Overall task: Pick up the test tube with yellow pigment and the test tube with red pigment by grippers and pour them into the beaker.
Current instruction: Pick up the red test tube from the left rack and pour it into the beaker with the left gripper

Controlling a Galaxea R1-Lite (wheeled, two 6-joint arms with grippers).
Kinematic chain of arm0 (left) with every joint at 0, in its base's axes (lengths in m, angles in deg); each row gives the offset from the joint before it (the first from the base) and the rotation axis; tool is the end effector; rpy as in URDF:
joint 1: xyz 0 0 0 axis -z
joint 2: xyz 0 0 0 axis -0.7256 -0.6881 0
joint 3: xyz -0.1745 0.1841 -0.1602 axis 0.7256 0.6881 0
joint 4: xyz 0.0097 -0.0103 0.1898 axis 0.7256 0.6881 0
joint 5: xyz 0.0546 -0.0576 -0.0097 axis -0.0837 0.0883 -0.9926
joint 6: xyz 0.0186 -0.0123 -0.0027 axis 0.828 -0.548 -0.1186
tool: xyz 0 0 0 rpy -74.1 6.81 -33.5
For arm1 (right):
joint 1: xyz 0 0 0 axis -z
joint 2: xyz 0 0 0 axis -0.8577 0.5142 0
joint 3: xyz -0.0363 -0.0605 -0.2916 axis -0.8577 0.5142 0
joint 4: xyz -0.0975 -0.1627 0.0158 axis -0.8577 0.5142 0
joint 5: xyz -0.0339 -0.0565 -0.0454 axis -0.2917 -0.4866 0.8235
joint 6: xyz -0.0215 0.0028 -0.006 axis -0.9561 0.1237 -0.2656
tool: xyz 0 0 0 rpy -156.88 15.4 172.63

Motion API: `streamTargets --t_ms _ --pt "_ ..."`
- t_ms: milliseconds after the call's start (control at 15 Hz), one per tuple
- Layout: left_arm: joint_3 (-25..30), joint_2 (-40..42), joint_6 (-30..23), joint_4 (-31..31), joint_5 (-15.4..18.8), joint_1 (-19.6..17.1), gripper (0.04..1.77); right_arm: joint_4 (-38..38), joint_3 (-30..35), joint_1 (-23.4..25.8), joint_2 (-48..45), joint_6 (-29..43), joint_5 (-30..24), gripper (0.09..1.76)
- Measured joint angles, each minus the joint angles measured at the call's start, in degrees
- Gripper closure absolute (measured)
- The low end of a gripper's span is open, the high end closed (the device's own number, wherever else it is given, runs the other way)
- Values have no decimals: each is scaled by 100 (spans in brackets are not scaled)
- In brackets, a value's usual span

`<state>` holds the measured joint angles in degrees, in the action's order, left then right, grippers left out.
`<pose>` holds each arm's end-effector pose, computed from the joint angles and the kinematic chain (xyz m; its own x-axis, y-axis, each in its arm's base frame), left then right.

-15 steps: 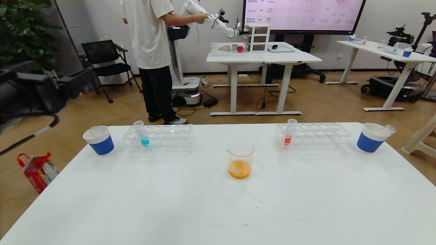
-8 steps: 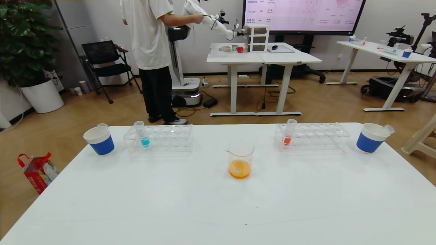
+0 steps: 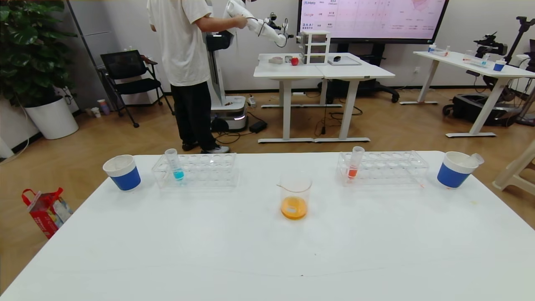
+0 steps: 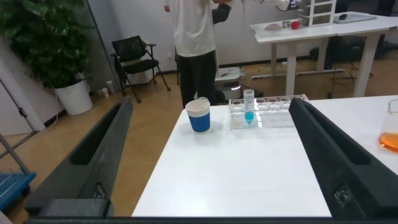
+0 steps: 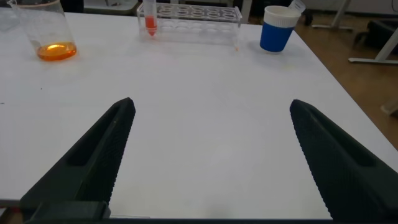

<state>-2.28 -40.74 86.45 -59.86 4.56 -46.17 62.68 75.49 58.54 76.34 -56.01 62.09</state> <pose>-0.0686 0.0037 0.2094 0.9591 0.1397 0.2462 -0.1790 0.9730 0.1456 -0.0228 -0.0002 0.0754 1.0000 0.0089 0.0009 -0.0089 0.9996 -0.0272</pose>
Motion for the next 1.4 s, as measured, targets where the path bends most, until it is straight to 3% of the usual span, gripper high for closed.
streamTargets --t_ms 200,467,600,733,933,1400 --pt "639 596 66 -213 273 -11 7 0 0 0 0 0 0 11" --pt "1760 825 18 -1306 466 -11 7 0 0 0 0 0 0 11" --pt "2571 846 -15 -1852 527 -9 7 0 0 0 0 0 0 11" --pt "3060 856 -483 -1615 574 -9 7 0 0 0 0 0 0 11" --pt "3211 857 -894 -898 868 -9 7 2 0 0 0 -1 0 11" --pt "3235 857 -1001 -930 870 -9 7 0 0 0 0 33 7 11"
